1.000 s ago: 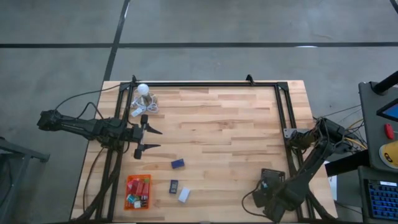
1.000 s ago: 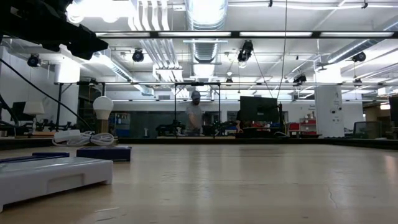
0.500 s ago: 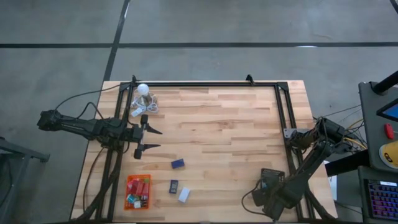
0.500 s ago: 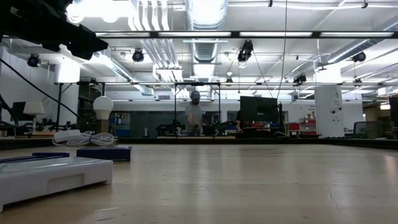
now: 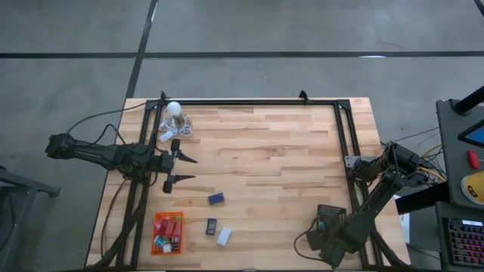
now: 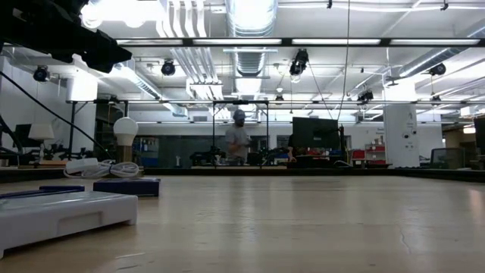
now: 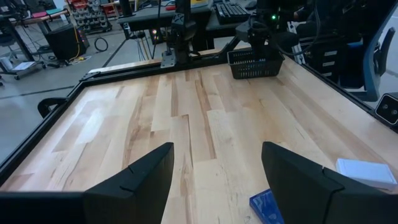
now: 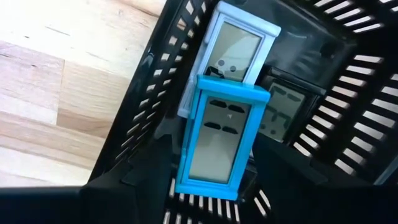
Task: Pick & Place Office items
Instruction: Put the light blue digital clock into the black bin, then put the top blue digital clock into the black bin
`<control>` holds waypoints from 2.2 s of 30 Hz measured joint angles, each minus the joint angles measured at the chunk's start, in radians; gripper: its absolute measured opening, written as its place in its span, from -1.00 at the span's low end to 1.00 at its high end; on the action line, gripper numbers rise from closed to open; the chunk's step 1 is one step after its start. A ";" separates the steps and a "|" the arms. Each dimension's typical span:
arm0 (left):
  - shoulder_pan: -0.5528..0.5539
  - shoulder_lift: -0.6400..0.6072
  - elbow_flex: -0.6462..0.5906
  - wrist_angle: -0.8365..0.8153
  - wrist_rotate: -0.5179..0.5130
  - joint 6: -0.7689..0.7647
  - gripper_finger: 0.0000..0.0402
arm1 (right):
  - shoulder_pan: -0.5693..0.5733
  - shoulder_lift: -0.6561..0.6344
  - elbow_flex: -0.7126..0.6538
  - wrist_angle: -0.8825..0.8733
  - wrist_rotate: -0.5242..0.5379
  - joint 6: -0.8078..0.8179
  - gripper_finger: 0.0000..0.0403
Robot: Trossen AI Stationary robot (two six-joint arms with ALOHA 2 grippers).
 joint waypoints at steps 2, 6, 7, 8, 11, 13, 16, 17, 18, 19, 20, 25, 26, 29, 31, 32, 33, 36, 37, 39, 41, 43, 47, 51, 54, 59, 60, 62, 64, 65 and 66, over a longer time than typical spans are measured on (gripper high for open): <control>0.000 0.000 0.000 0.000 0.000 0.000 0.23 | 0.000 0.000 0.000 0.000 0.000 0.000 0.10; 0.000 0.000 0.000 0.000 0.000 0.000 0.23 | 0.000 -0.002 0.003 -0.003 0.000 0.000 0.10; 0.000 0.000 0.000 0.000 0.000 0.000 0.23 | 0.000 -0.002 0.009 -0.010 0.002 -0.001 0.10; 0.000 0.000 0.000 0.000 0.000 0.000 0.23 | 0.000 -0.004 0.017 -0.015 0.004 -0.003 0.10; 0.000 0.000 0.000 0.000 0.000 0.000 0.23 | 0.000 -0.016 0.054 -0.055 0.023 -0.002 0.10; 0.000 0.000 0.000 0.000 0.000 0.000 0.23 | 0.000 -0.022 0.088 -0.110 0.044 0.000 0.10; 0.000 0.000 0.000 0.000 0.000 0.000 0.23 | 0.000 -0.029 0.155 -0.204 0.081 -0.001 0.10; 0.000 0.000 0.000 0.000 0.000 0.000 0.23 | 0.000 -0.032 0.178 -0.237 0.089 -0.001 0.10; 0.000 0.000 0.000 0.000 0.000 0.000 0.23 | -0.002 -0.034 0.205 -0.269 0.099 -0.003 0.10; 0.000 0.000 0.000 0.000 0.000 0.000 0.23 | -0.004 -0.035 0.232 -0.297 0.110 -0.013 0.10; 0.000 0.000 0.000 0.000 0.000 0.000 0.23 | -0.006 -0.035 0.259 -0.321 0.124 -0.026 0.10; 0.000 0.000 0.000 0.000 0.000 0.000 0.23 | -0.015 -0.035 0.347 -0.422 0.315 -0.096 0.10; 0.000 0.000 0.000 0.000 0.000 0.000 0.23 | -0.015 -0.035 0.353 -0.442 0.382 -0.123 0.10; 0.000 0.000 0.000 0.000 0.000 0.000 0.23 | -0.026 -0.035 0.355 -0.470 0.677 -0.283 0.10; 0.000 0.000 0.000 0.000 0.000 0.000 0.23 | -0.035 -0.035 0.351 -0.464 0.877 -0.376 0.10; 0.000 0.000 0.000 0.000 0.000 0.000 0.23 | -0.046 -0.035 0.347 -0.458 0.956 -0.417 0.10; 0.000 0.000 0.000 0.000 0.000 0.000 0.23 | -0.059 -0.035 0.344 -0.445 1.015 -0.460 0.10; 0.000 0.000 0.000 0.000 0.000 0.000 0.23 | -0.114 -0.034 0.330 -0.397 1.114 -0.598 0.10; 0.000 0.000 0.000 0.000 0.000 0.000 0.23 | -0.138 -0.034 0.322 -0.363 1.140 -0.659 0.10; 0.000 0.000 0.000 0.000 0.000 0.000 0.23 | -0.192 -0.034 0.299 -0.249 1.183 -0.813 0.10; 0.000 0.000 0.000 0.000 0.000 0.000 0.23 | -0.245 -0.034 0.271 -0.114 1.184 -0.999 0.10; 0.000 0.000 0.000 0.000 0.000 0.000 0.23 | -0.295 -0.033 0.242 0.044 1.178 -1.186 0.10; 0.000 0.000 0.000 0.000 0.000 0.000 0.23 | -0.377 -0.033 0.186 0.391 1.074 -1.552 0.10; 0.000 0.000 0.000 0.000 0.000 0.000 0.23 | -0.445 -0.033 0.121 0.727 0.941 -1.834 0.10; 0.000 0.000 0.000 0.000 0.000 0.000 0.23 | -0.497 -0.033 0.052 0.963 0.820 -1.984 0.10; 0.000 0.000 0.000 0.000 0.000 0.000 0.23 | -0.587 -0.026 -0.097 1.306 0.553 -2.179 0.10; 0.000 0.000 0.000 0.000 0.000 0.000 0.23 | -0.601 -0.022 -0.123 1.369 0.506 -2.221 0.10; 0.000 0.000 0.000 0.000 0.000 0.000 0.23 | -0.622 -0.015 -0.174 1.439 0.445 -2.295 0.10; 0.000 0.000 0.000 0.000 0.000 0.000 0.23 | -0.640 0.001 -0.206 1.480 0.401 -2.333 0.10; 0.000 0.000 0.000 0.000 0.000 0.000 0.23 | -0.649 0.006 -0.226 1.490 0.385 -2.342 0.10; 0.000 -0.001 0.000 0.000 0.000 0.000 0.23 | -0.659 0.018 -0.238 1.509 0.363 -2.346 0.10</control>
